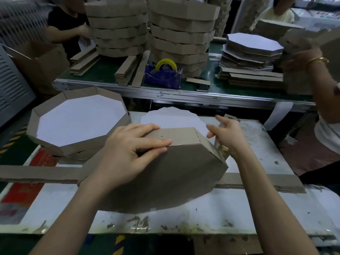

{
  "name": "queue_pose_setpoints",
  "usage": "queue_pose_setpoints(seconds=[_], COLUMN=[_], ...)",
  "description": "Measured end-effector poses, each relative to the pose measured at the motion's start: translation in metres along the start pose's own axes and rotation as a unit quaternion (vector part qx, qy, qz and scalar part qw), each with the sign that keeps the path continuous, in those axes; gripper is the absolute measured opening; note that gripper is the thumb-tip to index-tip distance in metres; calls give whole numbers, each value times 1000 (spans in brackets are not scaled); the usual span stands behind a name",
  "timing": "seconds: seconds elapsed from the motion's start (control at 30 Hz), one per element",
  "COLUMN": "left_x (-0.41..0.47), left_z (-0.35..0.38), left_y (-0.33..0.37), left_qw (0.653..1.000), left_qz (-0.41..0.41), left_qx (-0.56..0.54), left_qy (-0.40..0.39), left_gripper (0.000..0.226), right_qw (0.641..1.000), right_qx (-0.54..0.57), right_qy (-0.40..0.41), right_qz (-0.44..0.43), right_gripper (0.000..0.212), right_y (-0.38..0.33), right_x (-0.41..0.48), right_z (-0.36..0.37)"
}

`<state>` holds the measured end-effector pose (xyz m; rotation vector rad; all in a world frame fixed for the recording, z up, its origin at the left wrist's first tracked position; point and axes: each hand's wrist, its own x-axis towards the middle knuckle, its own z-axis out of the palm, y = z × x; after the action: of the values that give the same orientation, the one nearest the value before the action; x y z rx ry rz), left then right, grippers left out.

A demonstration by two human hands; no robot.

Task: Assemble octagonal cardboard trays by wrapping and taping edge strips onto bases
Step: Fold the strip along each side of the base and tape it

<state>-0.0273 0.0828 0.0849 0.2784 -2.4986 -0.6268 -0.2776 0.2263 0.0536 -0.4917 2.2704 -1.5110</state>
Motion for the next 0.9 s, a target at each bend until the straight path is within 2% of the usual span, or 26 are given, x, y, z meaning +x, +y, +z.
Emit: queue_pose_setpoints(seconds=[0.1,0.17,0.33,0.57,0.8,0.9], left_x=[-1,0,0,-3,-3,-3], left_z=[-3,-5,-8,-3,-3,-6], left_y=[4,3,-5,-8,-8,-4], left_qw=[1000,1000,1000,999,999,999], left_qz=[6,7,0,-26,-12,-5], left_qx=[13,7,0,-21,16,30], left_qy=[-21,-30,-24,-4,-32,-37], left_gripper=[30,28,35,47,60,54], right_qw=[993,980,958,955,957,957], right_qx=[91,162,215,234,223,226], right_qy=[-47,-97,-185,-183,-184,-180], right_qz=[-54,-58,-46,-5,-6,-10], right_gripper=[30,20,24,26,27,27], right_y=[-47,-71,-90,-70,-55,-50], right_x=[-27,-46,-89,-125,-152,-160], right_z=[7,12,22,27,28,28])
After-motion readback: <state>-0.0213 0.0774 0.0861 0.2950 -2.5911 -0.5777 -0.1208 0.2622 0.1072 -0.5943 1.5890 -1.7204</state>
